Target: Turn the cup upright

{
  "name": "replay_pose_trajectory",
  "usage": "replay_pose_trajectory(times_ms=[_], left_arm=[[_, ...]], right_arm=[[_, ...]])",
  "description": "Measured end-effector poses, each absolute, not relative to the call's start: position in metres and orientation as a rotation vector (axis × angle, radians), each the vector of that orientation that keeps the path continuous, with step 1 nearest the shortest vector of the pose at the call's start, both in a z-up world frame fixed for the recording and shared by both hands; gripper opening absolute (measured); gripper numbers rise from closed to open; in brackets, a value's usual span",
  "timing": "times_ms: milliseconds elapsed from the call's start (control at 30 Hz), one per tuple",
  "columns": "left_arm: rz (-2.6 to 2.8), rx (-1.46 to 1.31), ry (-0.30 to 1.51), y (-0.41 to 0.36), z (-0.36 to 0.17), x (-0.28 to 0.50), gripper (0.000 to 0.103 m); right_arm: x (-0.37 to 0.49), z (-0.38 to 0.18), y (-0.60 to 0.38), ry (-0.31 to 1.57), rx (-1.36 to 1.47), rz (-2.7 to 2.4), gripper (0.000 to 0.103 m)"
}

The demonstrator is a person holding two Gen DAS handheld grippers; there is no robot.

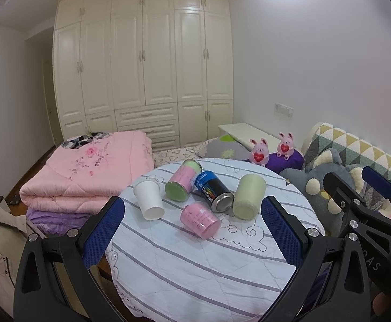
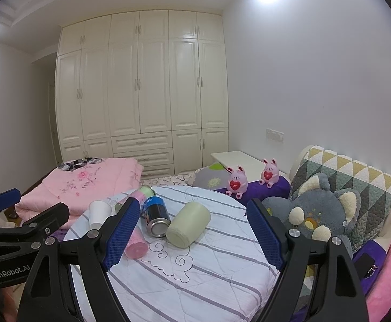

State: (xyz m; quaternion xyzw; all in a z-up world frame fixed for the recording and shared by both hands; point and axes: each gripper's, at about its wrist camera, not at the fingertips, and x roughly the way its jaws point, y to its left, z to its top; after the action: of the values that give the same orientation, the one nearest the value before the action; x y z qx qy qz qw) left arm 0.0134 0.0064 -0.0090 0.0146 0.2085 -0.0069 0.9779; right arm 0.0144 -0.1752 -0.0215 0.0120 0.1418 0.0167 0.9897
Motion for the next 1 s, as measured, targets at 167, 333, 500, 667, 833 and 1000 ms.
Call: replay_pose_trajectory(times_ms=[167, 333, 500, 667, 833, 1000], left_arm=[[-0.011, 0.025, 0.427, 0.009, -0.011, 0.019, 0.103], [-0.008, 0.018, 0.445, 0.012, -0.016, 0.026, 0.103], [-0.007, 0.016, 0.467, 0.012, -0.021, 0.036, 0.103], [-0.008, 0.012, 0.493, 0.013, -0.027, 0.046, 0.103], [-0.003, 0.009, 0.528, 0.015, -0.035, 0.058, 0.103], [0.008, 0.018, 0.559, 0.017, -0.042, 0.071, 0.103]], right_arm=[[0.019, -0.023, -0.172, 0.293, 0.023, 0.037, 0.083], [0.026, -0.026, -0.171, 0.309, 0.019, 0.039, 0.083], [0.034, -0.029, -0.170, 0.328, 0.015, 0.040, 0.083], [0.041, -0.033, -0.170, 0.347, 0.016, 0.041, 0.083], [0.051, -0.037, -0.167, 0.372, 0.011, 0.039, 0.083], [0.064, -0.043, -0.164, 0.401, 0.015, 0.043, 0.083]])
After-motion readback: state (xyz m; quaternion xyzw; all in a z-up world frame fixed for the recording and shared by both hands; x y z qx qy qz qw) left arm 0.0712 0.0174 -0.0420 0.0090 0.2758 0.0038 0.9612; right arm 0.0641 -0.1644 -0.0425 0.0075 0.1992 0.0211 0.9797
